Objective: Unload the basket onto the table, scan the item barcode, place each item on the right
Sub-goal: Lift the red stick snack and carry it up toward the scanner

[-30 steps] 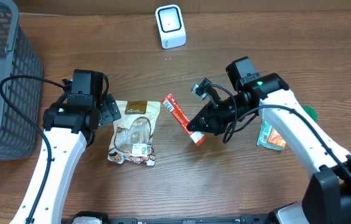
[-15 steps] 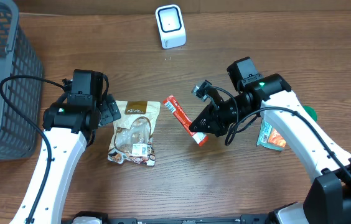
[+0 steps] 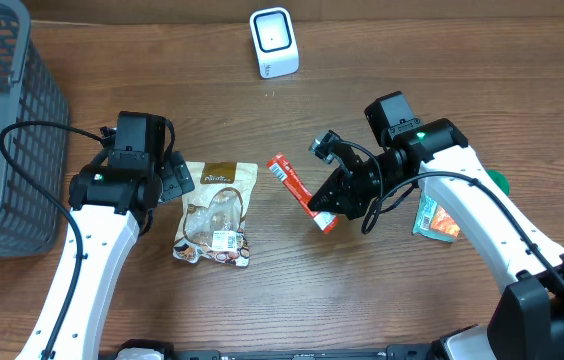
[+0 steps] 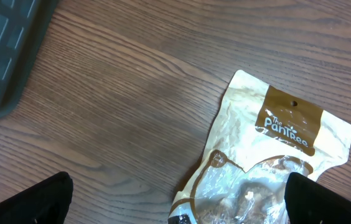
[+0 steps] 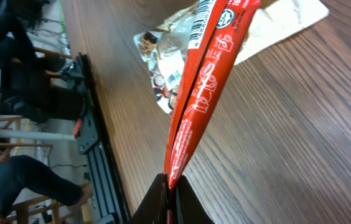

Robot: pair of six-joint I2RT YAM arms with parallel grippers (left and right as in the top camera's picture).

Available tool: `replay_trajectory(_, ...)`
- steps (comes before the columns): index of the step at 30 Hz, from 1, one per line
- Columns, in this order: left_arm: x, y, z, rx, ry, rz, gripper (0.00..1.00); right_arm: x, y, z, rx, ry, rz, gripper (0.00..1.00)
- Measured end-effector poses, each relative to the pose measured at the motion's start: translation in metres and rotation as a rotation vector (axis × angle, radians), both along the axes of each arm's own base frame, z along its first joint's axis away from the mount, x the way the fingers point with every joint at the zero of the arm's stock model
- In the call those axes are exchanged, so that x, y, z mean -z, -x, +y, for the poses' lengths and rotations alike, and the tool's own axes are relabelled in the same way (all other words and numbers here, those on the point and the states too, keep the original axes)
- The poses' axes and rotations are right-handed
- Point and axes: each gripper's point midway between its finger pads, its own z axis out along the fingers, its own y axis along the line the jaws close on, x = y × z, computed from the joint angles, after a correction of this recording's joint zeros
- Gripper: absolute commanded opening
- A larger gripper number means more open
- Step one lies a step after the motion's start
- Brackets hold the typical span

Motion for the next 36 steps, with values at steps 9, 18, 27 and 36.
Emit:
replay_trajectory(9, 0.000, 0.000, 0.000, 0.000, 0.000, 0.000, 1.00, 0.010, -0.010, -0.008, 0.037, 0.081, -0.034, 0.04)
replay_trajectory(18, 0.000, 0.000, 0.000, 0.000, 0.000, 0.000, 0.99, 0.017, -0.046, -0.014, 0.211, 0.163, -0.082, 0.03)
replay_trajectory(27, 0.000, 0.000, 0.000, 0.000, 0.000, 0.000, 1.00, -0.019, -0.074, -0.031, 0.326, 0.282, -0.166, 0.03)
replay_trajectory(36, 0.000, 0.000, 0.000, 0.000, 0.000, 0.000, 1.00, -0.096, -0.122, -0.042, 0.431, 0.332, -0.368, 0.03)
